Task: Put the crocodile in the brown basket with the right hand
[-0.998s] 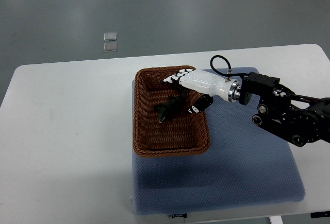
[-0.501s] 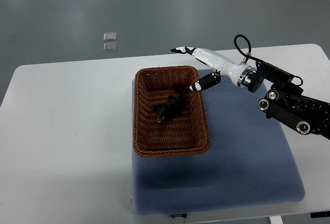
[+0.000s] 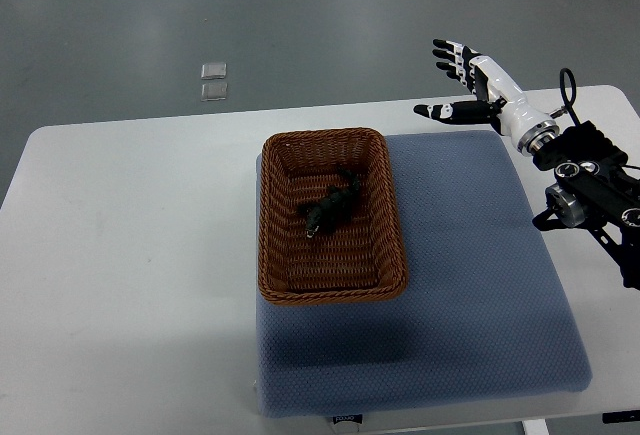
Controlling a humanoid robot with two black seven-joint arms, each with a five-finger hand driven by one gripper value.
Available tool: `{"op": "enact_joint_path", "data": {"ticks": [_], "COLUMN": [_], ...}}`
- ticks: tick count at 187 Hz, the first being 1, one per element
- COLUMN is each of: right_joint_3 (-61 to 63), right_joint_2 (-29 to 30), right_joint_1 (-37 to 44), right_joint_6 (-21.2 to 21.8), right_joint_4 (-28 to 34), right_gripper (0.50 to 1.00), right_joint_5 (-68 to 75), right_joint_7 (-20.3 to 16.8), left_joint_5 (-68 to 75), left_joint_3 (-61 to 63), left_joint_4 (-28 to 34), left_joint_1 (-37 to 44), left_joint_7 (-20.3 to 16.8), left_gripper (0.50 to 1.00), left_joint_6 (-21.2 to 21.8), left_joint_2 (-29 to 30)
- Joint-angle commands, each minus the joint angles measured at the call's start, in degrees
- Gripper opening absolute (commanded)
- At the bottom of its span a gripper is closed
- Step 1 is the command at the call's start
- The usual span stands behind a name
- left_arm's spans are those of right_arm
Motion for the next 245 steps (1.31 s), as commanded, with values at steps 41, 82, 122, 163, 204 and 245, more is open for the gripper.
{"op": "enact_joint_path", "data": {"ticks": [41, 82, 122, 163, 204, 245], "right_joint_3": [4.4, 8.7, 16.9, 22.0, 22.9, 22.4], "right_joint_2": [1.2, 1.8, 2.1, 5.3, 5.4, 5.6], "right_joint_1": [-2.1, -2.4, -4.6, -6.5, -6.9, -6.9], "right_joint_6": [0.9, 2.3, 9.0, 9.0, 8.8, 8.8], "right_joint_4": [-3.5, -5.4, -6.5, -6.4, -6.5, -6.5], "right_gripper": [0.924, 0.928, 0.928, 0.930, 0.930, 0.930], "right_joint_5": [8.8, 11.5, 11.6, 11.0, 11.0, 11.1], "right_joint_7": [-0.3, -0.5, -2.6, -2.3, -2.2, -2.2], "left_joint_5": [0.0, 0.0, 0.0, 0.0, 0.0, 0.0], "left_joint_3": [0.0, 0.0, 0.0, 0.0, 0.0, 0.0], "left_joint_4": [0.0, 0.0, 0.0, 0.0, 0.0, 0.0], "left_joint_1": [0.1, 0.0, 0.1, 0.0, 0.0, 0.1], "left_joint_7": [0.0, 0.0, 0.0, 0.0, 0.0, 0.0], "left_gripper": [1.000, 1.000, 1.000, 1.000, 1.000, 1.000], "left_joint_6": [0.1, 0.0, 0.0, 0.0, 0.0, 0.0], "left_joint_2": [0.0, 0.0, 0.0, 0.0, 0.0, 0.0]}}
